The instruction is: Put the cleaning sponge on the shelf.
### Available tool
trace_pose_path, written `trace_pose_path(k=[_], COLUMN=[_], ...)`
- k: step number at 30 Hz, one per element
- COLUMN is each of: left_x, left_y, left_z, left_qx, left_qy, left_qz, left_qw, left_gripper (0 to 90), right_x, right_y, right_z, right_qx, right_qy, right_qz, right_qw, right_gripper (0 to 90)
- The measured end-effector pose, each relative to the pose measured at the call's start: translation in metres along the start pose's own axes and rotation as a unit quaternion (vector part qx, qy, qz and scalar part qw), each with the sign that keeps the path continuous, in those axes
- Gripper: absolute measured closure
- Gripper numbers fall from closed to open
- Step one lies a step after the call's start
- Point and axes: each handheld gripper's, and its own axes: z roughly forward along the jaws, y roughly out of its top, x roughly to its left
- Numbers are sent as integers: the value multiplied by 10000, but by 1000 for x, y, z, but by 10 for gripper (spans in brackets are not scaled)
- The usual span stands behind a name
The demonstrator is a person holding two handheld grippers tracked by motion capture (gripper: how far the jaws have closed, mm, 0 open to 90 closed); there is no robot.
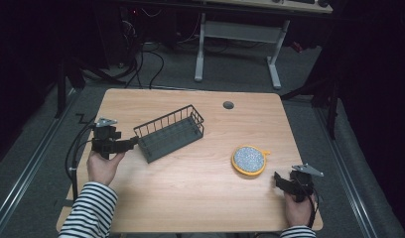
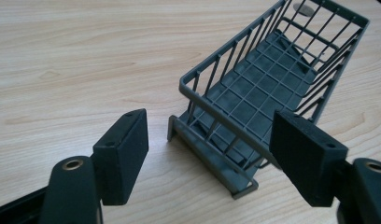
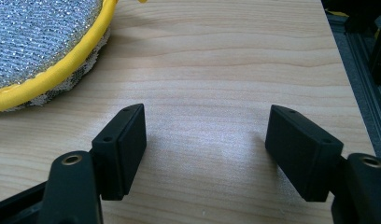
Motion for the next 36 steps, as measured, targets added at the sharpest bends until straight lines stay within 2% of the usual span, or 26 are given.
trace_pose_path(k=[2, 8, 23, 24, 25, 26, 28, 31, 33, 36], left_x=[2, 8, 11, 10, 7, 7, -1, -3, -5, -8], left_y=[2, 3, 4, 4, 5, 5, 10, 9, 6, 5], left_z=[6, 20, 31, 32, 34, 34, 38, 40, 47, 51], left_qx=[-50, -41, -36, -33, 79, 79, 213, 228, 375, 460], left_qy=[-89, 22, -56, -54, 36, 36, 81, 75, 104, 57], left_qz=[-142, -296, -397, -385, -229, -229, 17, 24, 107, 194], left_qw=[9998, 9996, 9992, 9992, 9997, 9997, 9997, 9997, 9992, 9987], left_gripper=[300, 311, 329, 329, 332, 334, 335, 365, 395, 443], right_x=[0, 0, 0, 0, 0, 0, 0, 0, 0, 0], right_y=[0, 0, 0, 0, 0, 0, 0, 0, 0, -1], right_z=[0, 0, 0, 0, 0, 0, 0, 0, 0, 0], right_qx=[-1, -3, -4, -4, -6, -6, -5, -18, -7, -25], right_qy=[1, 22, 28, 28, 29, 29, 30, 36, 37, 53], right_qz=[-2, -22, -25, -25, -27, -27, -25, -22, -27, -42], right_qw=[10000, 10000, 10000, 10000, 10000, 10000, 10000, 10000, 10000, 10000], right_gripper=[293, 293, 293, 293, 293, 293, 293, 293, 293, 293])
